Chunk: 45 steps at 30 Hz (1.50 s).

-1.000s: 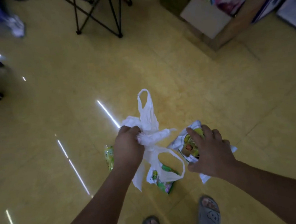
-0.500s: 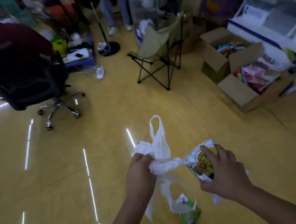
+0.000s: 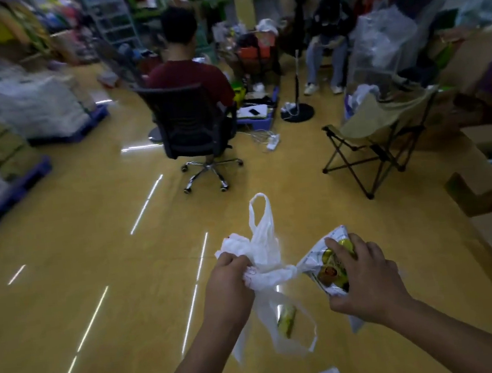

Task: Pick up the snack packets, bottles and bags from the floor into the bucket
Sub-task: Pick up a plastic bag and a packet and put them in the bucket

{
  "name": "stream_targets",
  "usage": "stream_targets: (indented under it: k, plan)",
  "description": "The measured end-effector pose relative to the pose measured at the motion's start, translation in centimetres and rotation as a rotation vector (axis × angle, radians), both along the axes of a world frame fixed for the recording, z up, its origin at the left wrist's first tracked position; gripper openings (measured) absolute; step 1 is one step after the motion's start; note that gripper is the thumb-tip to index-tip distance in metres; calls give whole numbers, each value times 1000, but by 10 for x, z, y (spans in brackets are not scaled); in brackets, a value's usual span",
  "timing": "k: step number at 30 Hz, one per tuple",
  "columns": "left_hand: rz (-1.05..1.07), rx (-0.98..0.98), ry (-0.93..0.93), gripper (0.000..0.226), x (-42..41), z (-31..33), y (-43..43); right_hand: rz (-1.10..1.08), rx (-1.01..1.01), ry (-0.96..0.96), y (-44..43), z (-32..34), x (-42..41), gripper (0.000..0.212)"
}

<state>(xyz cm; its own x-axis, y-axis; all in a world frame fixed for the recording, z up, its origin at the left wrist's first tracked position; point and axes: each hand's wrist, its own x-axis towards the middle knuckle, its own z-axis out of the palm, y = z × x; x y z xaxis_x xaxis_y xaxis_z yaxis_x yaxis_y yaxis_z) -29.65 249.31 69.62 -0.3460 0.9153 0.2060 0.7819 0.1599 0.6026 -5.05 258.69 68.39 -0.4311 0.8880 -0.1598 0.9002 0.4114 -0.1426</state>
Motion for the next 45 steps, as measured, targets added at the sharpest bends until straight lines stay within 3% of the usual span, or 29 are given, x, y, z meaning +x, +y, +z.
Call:
stream_targets:
  k: [17, 45]
  plan:
    - [433, 25, 72, 17, -101, 54, -166, 485, 111, 46, -68, 55, -176, 114]
    - [914, -39, -38, 29, -353, 27, -435, 937, 80, -25, -277, 51, -546, 112]
